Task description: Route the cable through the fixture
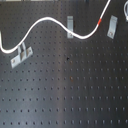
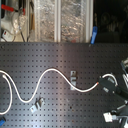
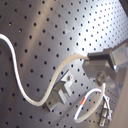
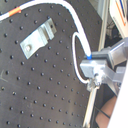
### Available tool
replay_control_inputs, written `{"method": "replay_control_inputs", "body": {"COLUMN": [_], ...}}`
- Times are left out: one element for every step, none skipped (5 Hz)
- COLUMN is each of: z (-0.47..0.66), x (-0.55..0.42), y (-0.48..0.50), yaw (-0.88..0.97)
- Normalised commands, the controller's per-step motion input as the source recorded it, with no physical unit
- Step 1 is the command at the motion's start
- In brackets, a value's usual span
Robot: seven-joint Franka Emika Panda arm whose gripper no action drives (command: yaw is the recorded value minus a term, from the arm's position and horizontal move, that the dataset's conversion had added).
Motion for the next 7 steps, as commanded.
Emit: {"method": "replay_control_inputs", "body": {"z": [0.0,0.0,-0.01,0.0,0.01,0.01,0.01], "x": [-0.022,-0.064,-0.356,-0.541,-0.477,-0.477,-0.437], "y": [-0.022,-0.063,-0.255,-0.079,0.164,0.209,0.226], "yaw": [0.0,0.08,0.41,0.49,0.58,0.58,0.59]}}
